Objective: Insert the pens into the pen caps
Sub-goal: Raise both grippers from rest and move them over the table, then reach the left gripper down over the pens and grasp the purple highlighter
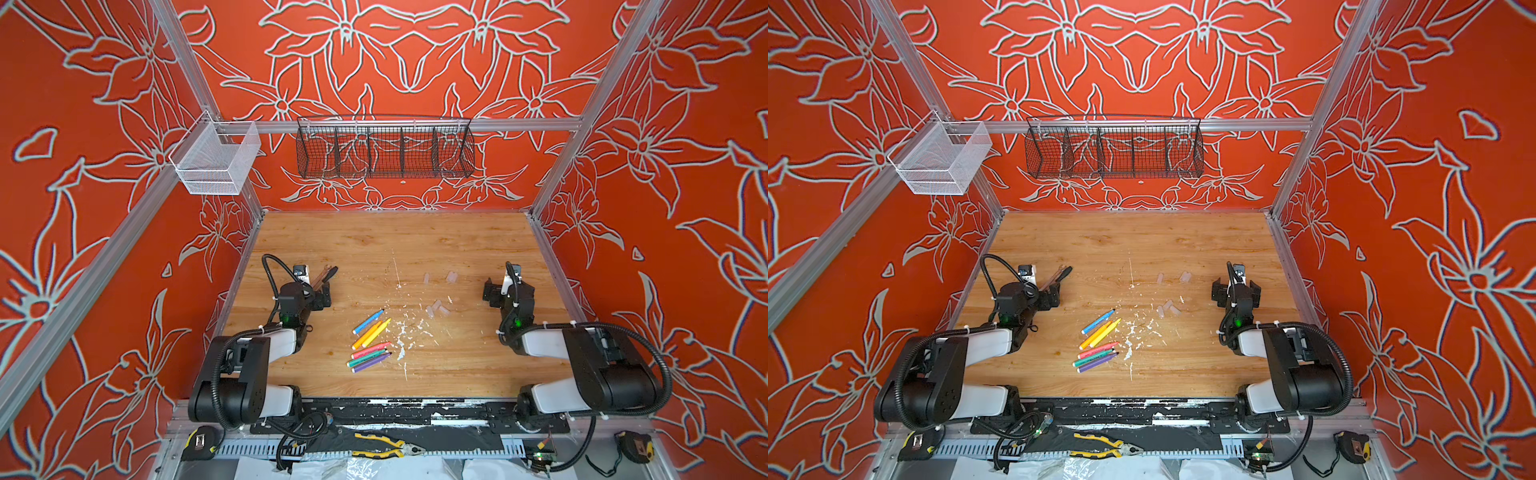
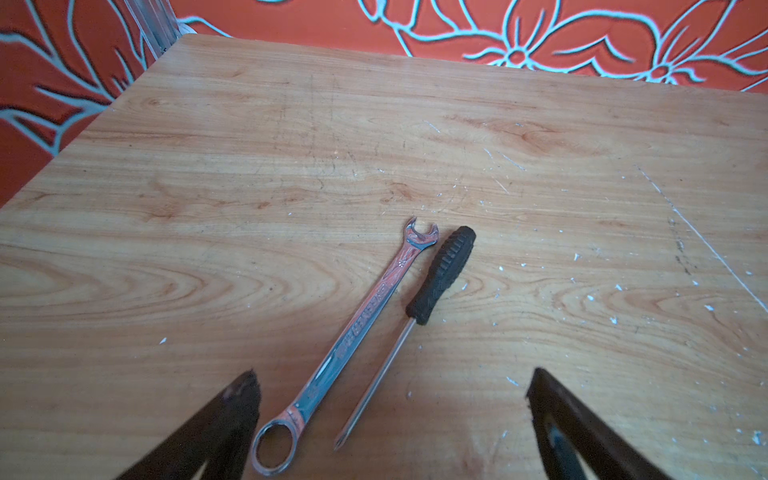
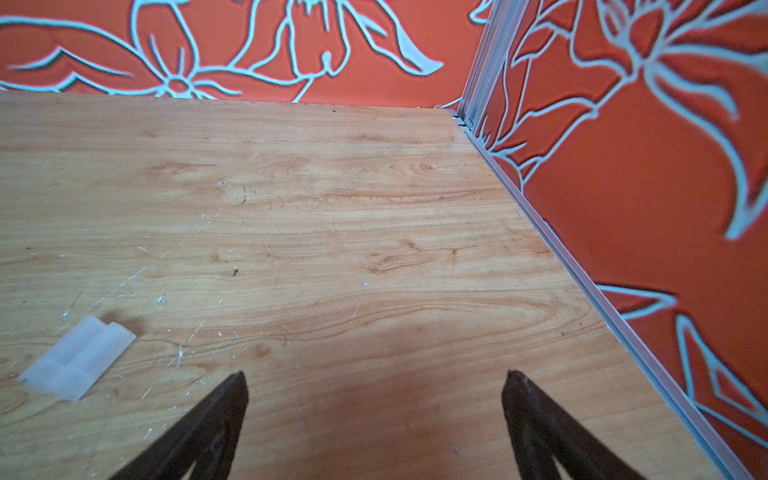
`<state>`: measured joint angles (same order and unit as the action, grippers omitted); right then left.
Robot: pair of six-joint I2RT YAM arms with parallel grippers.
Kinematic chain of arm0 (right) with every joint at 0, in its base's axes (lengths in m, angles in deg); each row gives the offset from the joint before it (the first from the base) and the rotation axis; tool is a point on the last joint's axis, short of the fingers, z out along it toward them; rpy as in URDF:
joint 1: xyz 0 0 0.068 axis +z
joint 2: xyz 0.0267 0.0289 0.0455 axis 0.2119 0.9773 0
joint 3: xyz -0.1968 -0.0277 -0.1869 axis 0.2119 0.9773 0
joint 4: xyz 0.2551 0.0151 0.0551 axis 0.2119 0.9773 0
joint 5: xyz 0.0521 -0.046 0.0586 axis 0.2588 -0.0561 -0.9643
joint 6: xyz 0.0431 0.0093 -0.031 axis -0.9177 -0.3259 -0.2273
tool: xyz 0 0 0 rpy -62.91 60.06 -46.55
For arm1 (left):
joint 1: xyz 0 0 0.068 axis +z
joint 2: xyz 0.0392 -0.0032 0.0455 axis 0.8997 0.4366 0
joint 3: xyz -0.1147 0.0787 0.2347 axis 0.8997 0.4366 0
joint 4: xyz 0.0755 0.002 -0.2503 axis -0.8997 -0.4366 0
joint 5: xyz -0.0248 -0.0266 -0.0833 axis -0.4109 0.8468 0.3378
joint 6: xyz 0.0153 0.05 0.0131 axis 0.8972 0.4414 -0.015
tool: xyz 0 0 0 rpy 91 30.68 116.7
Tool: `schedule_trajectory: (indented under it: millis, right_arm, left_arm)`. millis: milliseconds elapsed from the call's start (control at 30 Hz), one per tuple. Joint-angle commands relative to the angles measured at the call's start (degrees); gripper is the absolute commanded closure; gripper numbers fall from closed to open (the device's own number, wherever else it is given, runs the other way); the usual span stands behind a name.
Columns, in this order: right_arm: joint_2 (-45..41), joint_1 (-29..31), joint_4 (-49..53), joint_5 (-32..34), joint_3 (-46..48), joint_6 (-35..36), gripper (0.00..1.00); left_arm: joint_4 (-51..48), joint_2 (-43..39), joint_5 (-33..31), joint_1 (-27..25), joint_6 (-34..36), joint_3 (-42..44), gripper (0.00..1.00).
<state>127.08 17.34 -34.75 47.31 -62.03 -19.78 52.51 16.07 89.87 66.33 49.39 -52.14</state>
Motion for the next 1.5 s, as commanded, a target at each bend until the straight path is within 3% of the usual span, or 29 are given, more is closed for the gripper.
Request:
schedule_trajectory:
  millis: [0, 67, 233, 333, 400, 467, 567, 600, 667, 733, 800, 833, 867, 933, 1033, 1100, 1233, 1300, 1400, 1467]
  right_arm:
    - [-0.6, 0.0, -1.5, -0.5, 0.1, 0.6, 0.02]
    - [-4.2, 0.4, 1.7, 0.7, -0.1, 0.5, 0.03]
    - [-16.2, 0.5, 16.7, 8.2, -3.4, -2.6, 0.03]
    - [-24.7, 0.5, 25.2, 9.7, -5.2, -11.1, 0.02]
    - [-32.1, 0.4, 38.2, 9.8, -8.6, -20.3, 0.03]
    - [-38.1, -0.3, 52.4, -1.4, -13.7, -23.1, 0.03]
    - [-42.5, -0.4, 56.0, -13.9, -15.6, -21.3, 0.02]
    - [-43.7, -0.3, 57.7, -15.2, -16.0, -21.0, 0.02]
    - [-46.9, -0.4, 64.1, -8.6, -16.2, -26.6, 0.02]
    - [-52.0, -0.4, 68.6, -2.1, -13.9, -34.4, 0.02]
    - [-57.6, -0.7, 60.4, -13.1, -9.2, -30.5, 0.02]
    - [-59.5, -0.7, 55.2, -19.0, -6.8, -29.8, 0.02]
    - [-60.4, -0.7, 53.8, -19.2, -5.7, -32.4, 0.02]
    - [-59.2, -0.7, 56.9, -14.5, -5.7, -38.6, 0.03]
    - [-53.6, -0.7, 54.6, -16.0, -6.1, -35.3, 0.03]
    - [-48.8, -0.7, 56.3, -12.6, -7.2, -34.7, 0.02]
    - [-38.2, -0.6, 58.6, -6.8, -9.3, -33.3, 0.07]
    - [-34.2, -0.6, 58.6, -4.9, -9.9, -32.3, 0.08]
    - [-29.5, -0.5, 58.0, -2.2, -10.0, -33.3, 0.08]
    - [-27.3, -0.6, 57.2, -1.8, -10.4, -33.5, 0.09]
  left_arm:
    - [0.2, 0.2, 0.5, 0.3, 1.0, -1.0, 0.03]
    - [0.4, -0.2, 0.2, 0.3, 0.9, -1.2, 0.03]
    - [-14.9, -8.1, -2.7, 0.1, -0.1, -6.8, 0.03]
    - [-17.5, -14.4, -2.9, 0.0, -2.1, -6.4, 0.03]
    - [-22.9, -20.5, -2.7, -0.1, -7.2, -7.6, 0.03]
    - [-30.0, -27.9, -0.5, -0.1, -12.4, -9.7, 0.02]
    - [-38.1, -35.4, 2.7, -0.1, -18.3, -11.6, 0.03]
    - [-42.7, -37.0, 4.9, -0.1, -19.0, -13.2, 0.03]
    - [-46.4, -39.7, 9.8, -0.1, -19.0, -13.3, 0.03]
    - [-48.8, -42.5, 6.4, -0.1, -24.0, -11.0, 0.03]
    - [-57.8, -45.6, -2.6, 0.3, -31.4, -12.2, 0.03]
    - [-61.2, -47.1, -4.3, 0.4, -32.8, -13.2, 0.03]
    - [-62.3, -48.8, -1.9, 0.5, -31.6, -13.9, 0.03]
    - [-62.2, -51.7, 3.7, 0.4, -29.6, -14.8, 0.03]
    - [-59.9, -54.6, 7.0, 0.5, -33.9, -13.0, 0.03]
    - [-59.6, -54.8, 7.8, 0.5, -37.4, -12.5, 0.03]
    - [-55.4, -48.9, 21.3, 0.5, -35.9, -13.6, 0.02]
    - [-55.2, -44.2, 24.6, -0.1, -34.8, -15.2, 0.03]
    - [-64.1, -37.7, 16.6, -6.7, -29.9, -21.4, 0.09]
    - [-69.4, -34.3, 5.9, -16.9, -27.3, -25.0, 0.1]
